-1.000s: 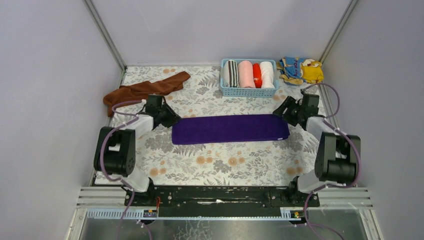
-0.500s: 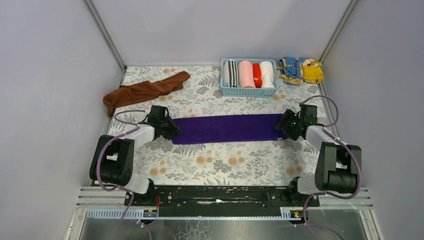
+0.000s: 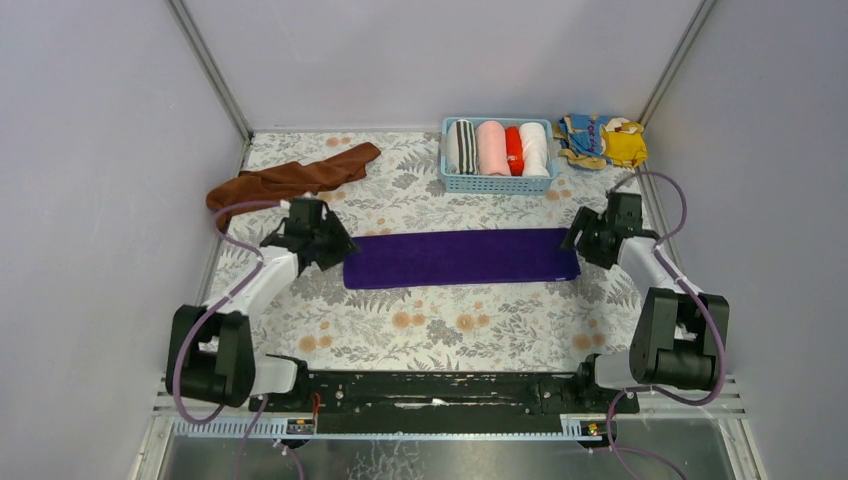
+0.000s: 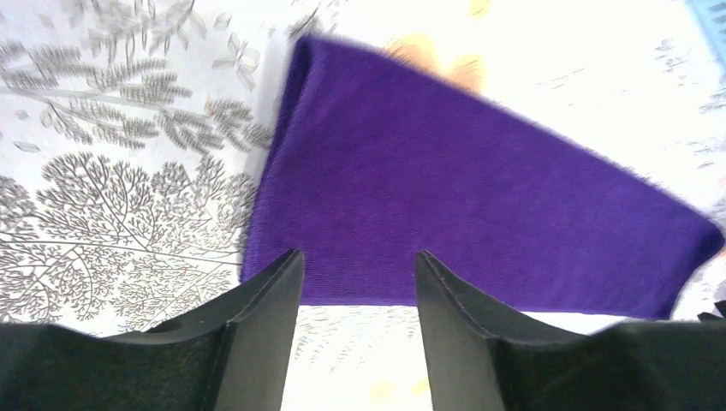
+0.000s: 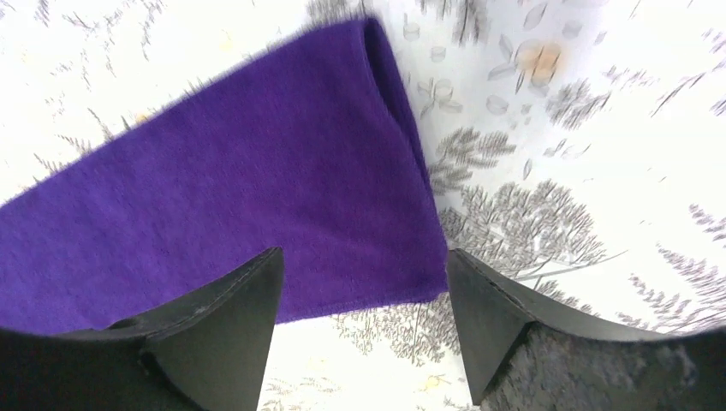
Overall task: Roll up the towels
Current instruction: Fold the towel at the center of the board.
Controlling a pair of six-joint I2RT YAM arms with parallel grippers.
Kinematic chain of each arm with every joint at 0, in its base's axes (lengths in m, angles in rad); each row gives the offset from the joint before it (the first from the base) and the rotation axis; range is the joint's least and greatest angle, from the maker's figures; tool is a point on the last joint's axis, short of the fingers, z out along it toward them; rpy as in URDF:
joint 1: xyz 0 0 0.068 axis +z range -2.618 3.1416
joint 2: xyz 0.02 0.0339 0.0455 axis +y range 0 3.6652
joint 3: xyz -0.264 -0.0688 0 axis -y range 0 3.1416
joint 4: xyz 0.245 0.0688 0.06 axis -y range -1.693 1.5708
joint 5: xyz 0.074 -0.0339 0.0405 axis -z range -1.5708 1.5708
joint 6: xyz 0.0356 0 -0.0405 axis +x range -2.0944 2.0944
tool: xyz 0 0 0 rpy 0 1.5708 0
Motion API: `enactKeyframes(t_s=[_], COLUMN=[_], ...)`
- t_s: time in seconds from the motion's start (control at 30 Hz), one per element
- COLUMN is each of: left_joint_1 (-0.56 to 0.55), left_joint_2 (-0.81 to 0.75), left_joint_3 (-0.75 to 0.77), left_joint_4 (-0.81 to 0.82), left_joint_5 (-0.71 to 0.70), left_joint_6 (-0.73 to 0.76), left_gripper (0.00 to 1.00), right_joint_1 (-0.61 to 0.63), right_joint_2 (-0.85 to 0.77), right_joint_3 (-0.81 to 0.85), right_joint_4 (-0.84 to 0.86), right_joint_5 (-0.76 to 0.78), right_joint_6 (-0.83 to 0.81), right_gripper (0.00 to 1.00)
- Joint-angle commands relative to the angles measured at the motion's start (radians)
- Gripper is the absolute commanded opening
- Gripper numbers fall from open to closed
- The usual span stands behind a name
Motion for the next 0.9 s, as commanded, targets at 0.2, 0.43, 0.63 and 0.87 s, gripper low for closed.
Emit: enactKeyframes(t_s=[0.2, 0.43, 0.63, 0.87], left_joint_1=[-0.003, -0.002, -0.011, -0.013], left_joint_2=[-0.224, -0.271, -0.284, -0.292], left_joint_3=[0.241, 0.235, 0.186, 0.185], left_joint_4=[-0.253, -0.251, -0.243, -0.247], left_joint_5=[-0.109, -0.085, -0.134, -0.154], left_joint_6=[0.303, 0.341, 0.336, 0.345], left_gripper=[0.72, 1.0, 1.0, 1.0], right_joint_1=[-0.002, 0.001, 0.027, 0.095], right_joint_2=[0.169, 0.252, 0.32, 0.427], right_joint_3=[0.219, 0.272, 0.296, 0.309], right_joint_4=[-0.151, -0.182, -0.201, -0.25], right_joint_5=[0.091, 0.033, 0.051, 0.13], right_joint_6=[-0.211, -0.281, -0.298, -0.318], right_gripper=[0.67, 0.6, 0.59, 0.54])
